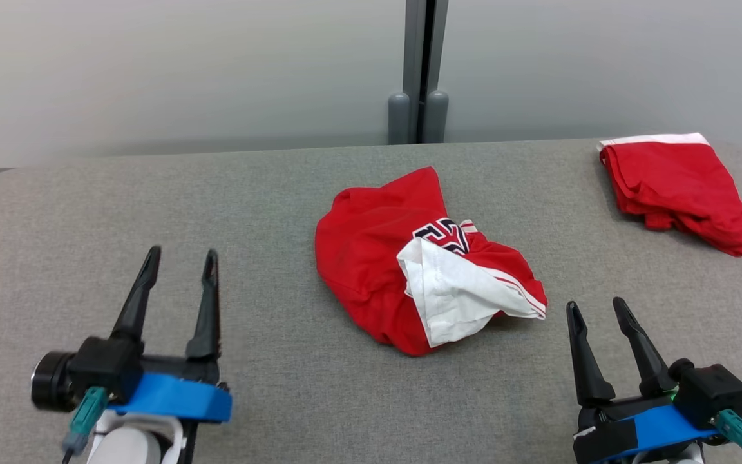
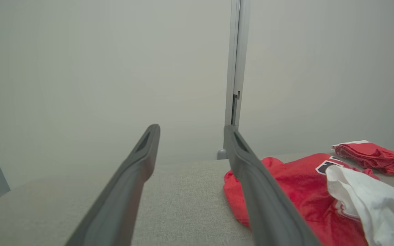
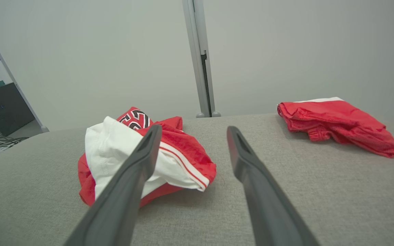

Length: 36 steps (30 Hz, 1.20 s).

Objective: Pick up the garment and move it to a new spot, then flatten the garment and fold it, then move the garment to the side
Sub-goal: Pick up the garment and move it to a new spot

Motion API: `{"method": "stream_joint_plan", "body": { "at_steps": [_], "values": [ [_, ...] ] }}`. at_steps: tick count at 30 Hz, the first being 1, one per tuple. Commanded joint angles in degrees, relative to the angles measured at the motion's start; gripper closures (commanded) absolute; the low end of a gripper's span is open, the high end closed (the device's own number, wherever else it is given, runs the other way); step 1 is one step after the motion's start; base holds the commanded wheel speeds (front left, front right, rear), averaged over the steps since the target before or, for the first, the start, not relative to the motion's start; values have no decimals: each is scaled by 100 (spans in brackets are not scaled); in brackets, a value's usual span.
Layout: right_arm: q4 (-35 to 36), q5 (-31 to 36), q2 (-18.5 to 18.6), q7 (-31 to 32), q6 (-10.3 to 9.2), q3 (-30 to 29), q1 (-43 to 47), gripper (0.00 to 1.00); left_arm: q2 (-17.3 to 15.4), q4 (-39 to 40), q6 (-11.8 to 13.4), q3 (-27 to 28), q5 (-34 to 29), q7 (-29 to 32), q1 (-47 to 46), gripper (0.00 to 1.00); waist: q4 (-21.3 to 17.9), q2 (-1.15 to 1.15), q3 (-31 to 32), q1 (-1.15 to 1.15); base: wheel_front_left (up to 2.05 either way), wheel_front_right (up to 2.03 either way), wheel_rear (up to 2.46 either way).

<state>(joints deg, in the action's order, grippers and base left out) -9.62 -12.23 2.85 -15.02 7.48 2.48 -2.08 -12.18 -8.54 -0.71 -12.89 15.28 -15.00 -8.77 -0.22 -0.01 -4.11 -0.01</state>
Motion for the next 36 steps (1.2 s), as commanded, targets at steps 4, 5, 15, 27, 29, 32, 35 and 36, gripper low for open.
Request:
{"method": "stream_joint_plan", "body": {
  "at_steps": [4,5,15,27,29,32,35,36],
  "values": [
    [-27,25,10,-20,2,-37,130,0,91,44,-48,459,-159,-23,463,0,73,1,82,1,0,0,0],
    [-31,23,9,-20,2,-38,154,0,109,39,-71,549,-180,-23,546,0,88,1,99,1,0,0,0],
    [-200,20,10,-20,2,-137,493,0,311,-216,-322,941,-481,-24,1006,0,229,1,305,1,0,0,0],
    [-340,-30,10,27,3,-146,595,0,464,-313,-466,1167,-722,-24,1019,0,226,1,395,1,0,0,0],
    [-353,-36,10,33,2,-142,597,0,495,-303,-480,1174,-751,-24,1022,0,223,1,398,1,0,0,0],
    [-373,-34,10,39,2,-129,600,0,515,-301,-500,1221,-791,-24,1030,0,215,1,403,1,0,0,0],
    [-386,-41,10,44,3,-117,602,0,537,-320,-526,1267,-826,-24,1028,0,204,1,403,1,0,0,0],
    [-389,-43,10,44,2,-115,599,0,541,-327,-533,1282,-831,-24,1022,0,199,1,402,1,0,0,0]
  ]
}}
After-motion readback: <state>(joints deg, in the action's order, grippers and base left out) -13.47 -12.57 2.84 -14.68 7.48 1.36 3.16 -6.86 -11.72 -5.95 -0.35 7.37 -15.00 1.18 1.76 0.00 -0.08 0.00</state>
